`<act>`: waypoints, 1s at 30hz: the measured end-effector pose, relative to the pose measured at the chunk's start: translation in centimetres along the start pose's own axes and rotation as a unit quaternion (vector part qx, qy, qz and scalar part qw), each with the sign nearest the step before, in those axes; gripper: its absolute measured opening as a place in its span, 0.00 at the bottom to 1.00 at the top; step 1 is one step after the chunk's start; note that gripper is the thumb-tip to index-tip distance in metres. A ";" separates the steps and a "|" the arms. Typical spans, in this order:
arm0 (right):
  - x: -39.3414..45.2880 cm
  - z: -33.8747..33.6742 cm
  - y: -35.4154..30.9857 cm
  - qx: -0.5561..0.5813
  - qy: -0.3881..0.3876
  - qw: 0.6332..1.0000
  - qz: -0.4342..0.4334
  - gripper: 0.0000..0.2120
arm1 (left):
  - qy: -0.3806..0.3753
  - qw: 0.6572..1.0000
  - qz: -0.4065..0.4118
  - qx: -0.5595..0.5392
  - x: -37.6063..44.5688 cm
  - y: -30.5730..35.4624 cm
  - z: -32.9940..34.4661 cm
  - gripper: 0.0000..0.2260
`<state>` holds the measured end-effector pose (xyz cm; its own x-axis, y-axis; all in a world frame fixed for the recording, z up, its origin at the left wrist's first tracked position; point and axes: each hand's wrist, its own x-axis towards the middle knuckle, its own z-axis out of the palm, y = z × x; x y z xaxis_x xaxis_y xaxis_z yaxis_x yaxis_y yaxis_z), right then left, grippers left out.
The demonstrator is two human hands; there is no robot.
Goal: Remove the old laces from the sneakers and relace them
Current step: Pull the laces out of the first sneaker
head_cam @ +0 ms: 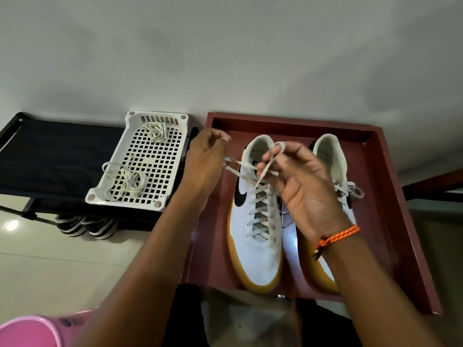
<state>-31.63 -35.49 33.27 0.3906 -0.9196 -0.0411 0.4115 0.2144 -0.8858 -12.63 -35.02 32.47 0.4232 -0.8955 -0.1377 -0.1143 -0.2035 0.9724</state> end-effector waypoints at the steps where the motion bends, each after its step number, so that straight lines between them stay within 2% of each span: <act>1: -0.2 0.4 0.5 -0.103 -0.013 0.994 -0.017 0.03 | 0.008 0.999 0.002 0.038 0.2 -0.4 -0.1 0.07; 3: -0.5 0.6 1.7 -0.325 -0.042 0.942 -0.069 0.04 | -0.007 0.996 0.004 0.088 0.6 -1.1 -0.2 0.08; 5: -0.7 0.6 2.4 -0.434 -0.062 0.891 -0.118 0.06 | -0.030 0.990 0.015 0.138 0.6 -1.5 -0.1 0.09; 8: -0.6 0.2 1.6 -0.429 -0.033 0.886 -0.173 0.13 | -0.033 0.958 0.095 0.268 -0.1 -1.5 0.5 0.08; 10: -0.3 -0.9 0.4 -0.437 0.013 0.880 -0.185 0.15 | -0.053 0.957 0.149 0.242 -0.2 -1.5 0.8 0.09; 12: 0.0 -2.6 -0.2 -0.483 0.036 0.863 -0.147 0.15 | -0.097 0.957 0.175 0.209 -0.4 -1.5 1.1 0.09; 14: -0.2 -4.1 0.1 -0.553 0.014 0.830 -0.071 0.16 | -0.128 0.937 0.187 0.265 -0.8 -1.5 1.4 0.06; 16: -0.6 -4.9 0.9 -0.608 -0.016 0.794 -0.018 0.23 | -0.161 0.908 0.198 0.331 -1.5 -1.7 1.7 0.07; 19: -0.9 -5.1 1.3 -0.604 -0.025 0.797 -0.008 0.29 | -0.205 0.891 0.205 0.350 -2.0 -2.0 2.4 0.10; 23: -0.5 -4.9 1.3 -0.576 -0.014 0.817 -0.014 0.26 | -0.205 0.907 0.178 0.322 -2.1 -1.7 2.8 0.03; 25: -0.5 -5.0 1.3 -0.571 -0.011 0.820 -0.018 0.25 | -0.215 0.912 0.173 0.303 -1.7 -1.8 2.6 0.04; 27: -0.5 -5.1 1.3 -0.575 -0.008 0.818 -0.022 0.24 | -0.227 0.936 0.144 0.227 -1.0 -1.6 2.0 0.09; 30: -0.4 -5.2 1.2 -0.569 0.006 0.822 -0.028 0.22 | -0.209 0.977 0.014 0.043 -0.9 -1.0 1.3 0.08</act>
<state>-35.59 -36.55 29.83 0.3868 -0.9220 0.0154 -0.6102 -0.2684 -0.7454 -14.10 -34.53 31.36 0.0168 -0.9808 -0.1941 -0.2029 -0.1934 0.9599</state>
